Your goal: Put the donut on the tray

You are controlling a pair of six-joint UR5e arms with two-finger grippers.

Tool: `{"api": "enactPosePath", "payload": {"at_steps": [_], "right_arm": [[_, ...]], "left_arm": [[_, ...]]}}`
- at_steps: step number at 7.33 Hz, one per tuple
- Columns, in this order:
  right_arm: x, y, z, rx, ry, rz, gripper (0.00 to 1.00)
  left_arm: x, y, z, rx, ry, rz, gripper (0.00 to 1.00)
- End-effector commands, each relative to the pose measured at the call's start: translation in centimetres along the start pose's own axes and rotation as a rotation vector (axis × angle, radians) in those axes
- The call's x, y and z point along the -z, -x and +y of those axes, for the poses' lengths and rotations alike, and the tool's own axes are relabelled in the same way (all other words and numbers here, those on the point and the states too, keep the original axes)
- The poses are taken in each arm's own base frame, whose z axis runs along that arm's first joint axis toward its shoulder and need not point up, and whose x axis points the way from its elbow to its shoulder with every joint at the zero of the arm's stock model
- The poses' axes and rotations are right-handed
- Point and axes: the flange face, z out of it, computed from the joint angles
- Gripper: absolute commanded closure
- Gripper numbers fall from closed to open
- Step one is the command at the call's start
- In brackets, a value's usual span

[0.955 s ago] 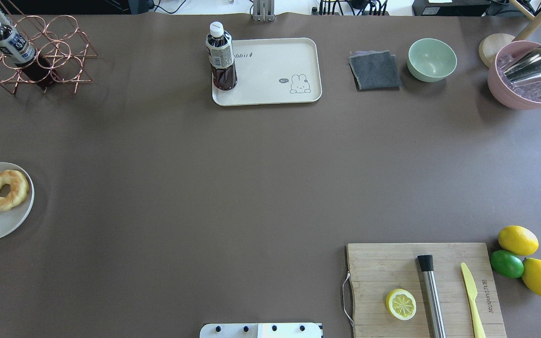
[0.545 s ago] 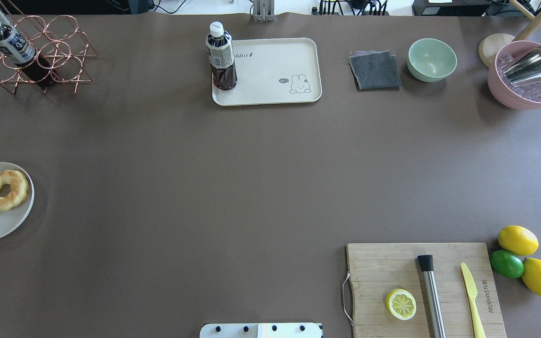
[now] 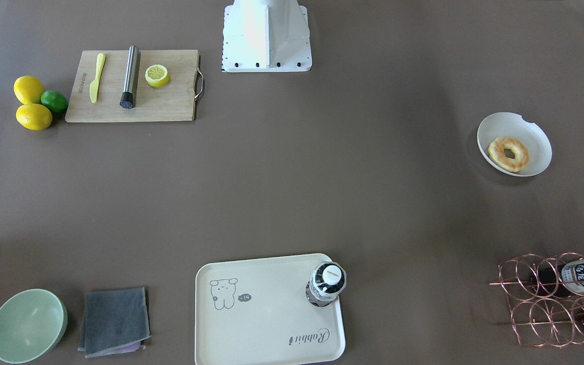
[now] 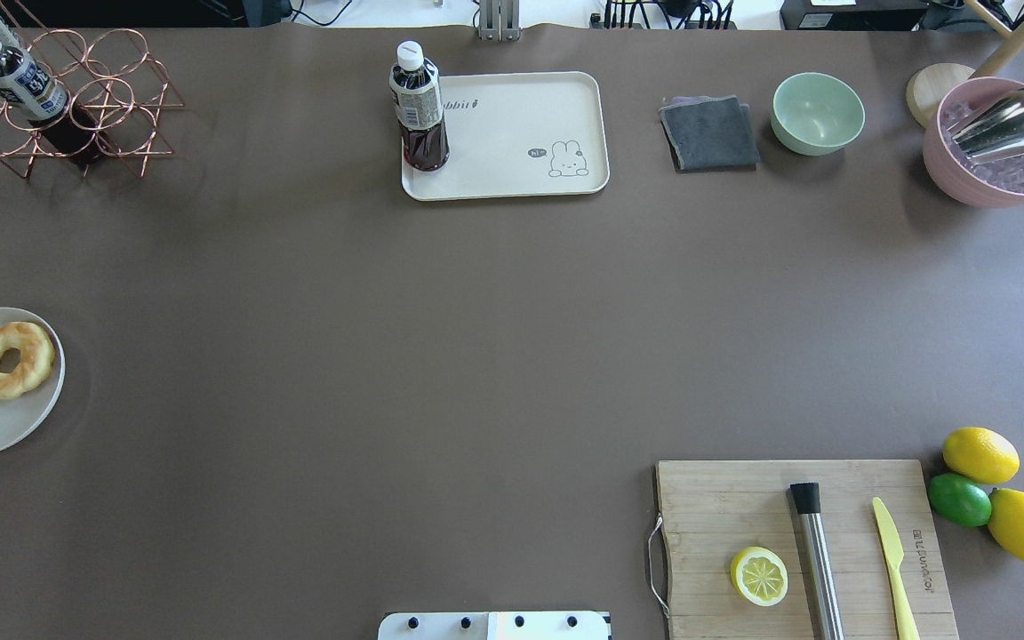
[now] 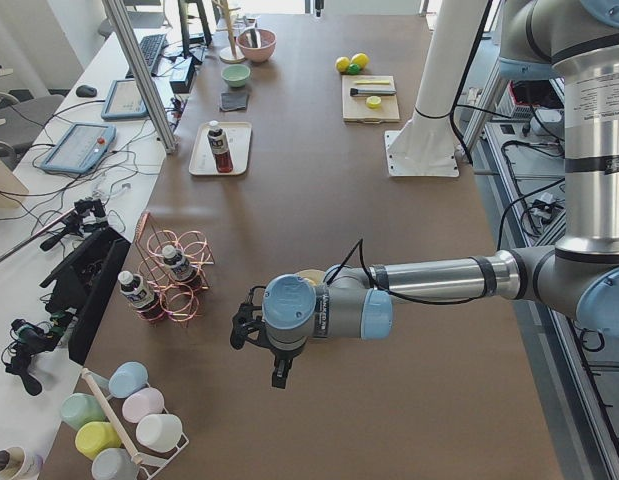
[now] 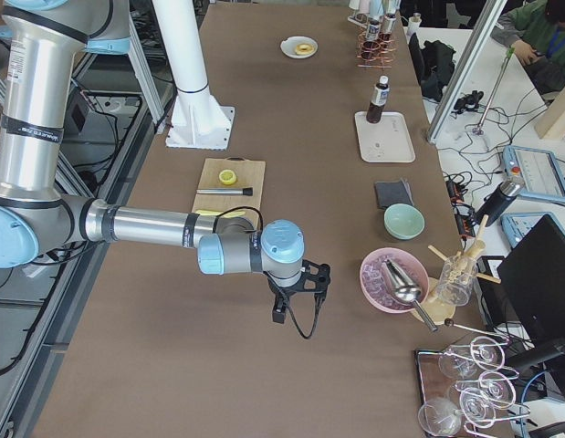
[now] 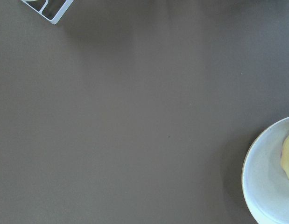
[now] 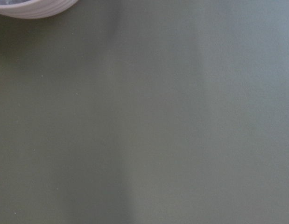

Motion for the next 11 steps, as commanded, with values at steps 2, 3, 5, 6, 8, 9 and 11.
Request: {"api": "enactPosePath", "payload": {"at_steps": [2,3,5,6,8,9,11], "right_arm": [[0.2,0.1,1.8,0.158,-0.136,-0.091,0.00],[0.6,1.1,2.0,0.179,-0.133,-0.160,0.00],[0.7,1.2,2.1,0.206,-0.158,-0.171,0.00],[0.5,1.1,1.5,0.204,-0.166,-0.152,0.00],[-1.6,3.7,0.8,0.160,-0.162,-0.090,0.00],[-2.0,6.2,0.1,0.127,-0.165,-0.114,0.00],[-3.3,8.4,0.0,0.132,-0.177,-0.112,0.00]], "left_arm": [[0.4,-0.8,-0.5,-0.028,-0.033,0.037,0.02],[0.4,-0.9,-0.5,-0.032,-0.035,0.035,0.02],[0.8,-1.6,-1.1,-0.037,-0.059,0.076,0.02],[1.1,-3.7,-3.2,-0.023,-0.068,0.137,0.02],[-1.5,-4.4,-3.3,-0.101,-0.090,0.245,0.02],[-3.9,-5.6,-4.7,-0.051,-0.055,0.222,0.02],[-10.2,-8.0,-4.7,-0.076,-0.076,0.090,0.02]]}}
